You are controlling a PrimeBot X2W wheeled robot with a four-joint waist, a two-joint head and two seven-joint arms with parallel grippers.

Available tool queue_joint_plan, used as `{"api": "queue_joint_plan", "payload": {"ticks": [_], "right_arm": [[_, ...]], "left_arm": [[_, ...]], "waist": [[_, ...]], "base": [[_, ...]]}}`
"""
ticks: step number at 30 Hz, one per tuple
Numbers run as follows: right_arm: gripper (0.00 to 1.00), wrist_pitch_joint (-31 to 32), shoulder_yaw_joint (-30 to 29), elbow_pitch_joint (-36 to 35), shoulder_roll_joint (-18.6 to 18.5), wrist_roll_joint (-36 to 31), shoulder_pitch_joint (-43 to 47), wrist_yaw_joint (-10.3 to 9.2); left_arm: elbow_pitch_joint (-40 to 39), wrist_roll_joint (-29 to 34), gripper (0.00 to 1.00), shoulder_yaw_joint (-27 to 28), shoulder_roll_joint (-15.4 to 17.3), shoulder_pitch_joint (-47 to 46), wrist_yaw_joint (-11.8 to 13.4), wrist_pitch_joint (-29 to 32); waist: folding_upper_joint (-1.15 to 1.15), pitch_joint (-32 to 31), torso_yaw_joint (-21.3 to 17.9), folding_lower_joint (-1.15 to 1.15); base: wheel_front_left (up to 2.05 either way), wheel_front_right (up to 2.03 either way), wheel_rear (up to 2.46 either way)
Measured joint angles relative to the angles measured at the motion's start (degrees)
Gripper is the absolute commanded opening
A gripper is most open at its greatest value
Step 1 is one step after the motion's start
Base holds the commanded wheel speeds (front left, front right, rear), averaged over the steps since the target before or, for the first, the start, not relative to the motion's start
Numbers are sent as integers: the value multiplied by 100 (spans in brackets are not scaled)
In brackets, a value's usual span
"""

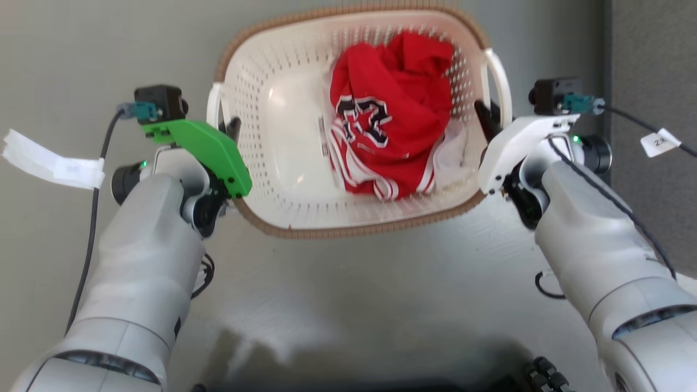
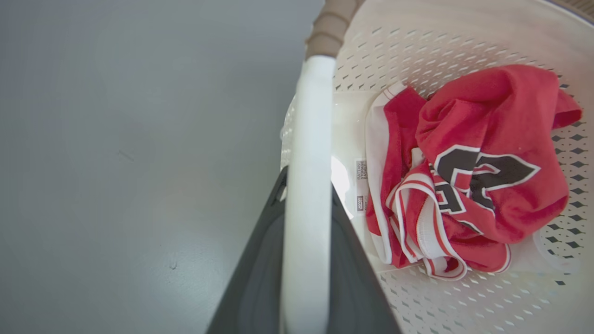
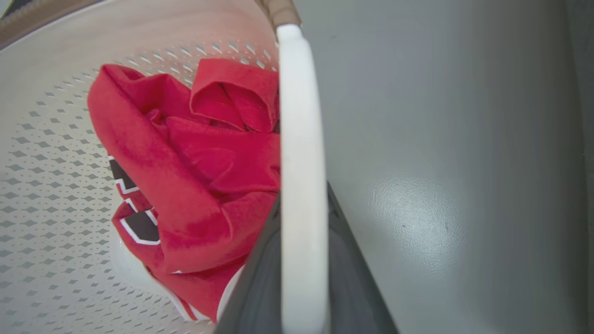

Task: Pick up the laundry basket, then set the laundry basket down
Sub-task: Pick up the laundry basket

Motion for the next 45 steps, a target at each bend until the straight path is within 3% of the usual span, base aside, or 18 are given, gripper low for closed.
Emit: {"api": "queue_joint_plan", "payload": {"ticks": [16, 45], "right_arm": [[0, 757, 485, -60, 14, 943, 644, 0], [0, 1747, 1027, -167, 49, 1945, 1790, -5]], "left_arm": [[246, -347, 0, -142, -3, 502, -1, 513], [513, -789, 0, -282, 7, 1563, -3, 965]], "waist": [[0, -1004, -45, -1], [0, -2856, -209, -1]], "base": [[0, 0, 0], [0, 0, 0]]}}
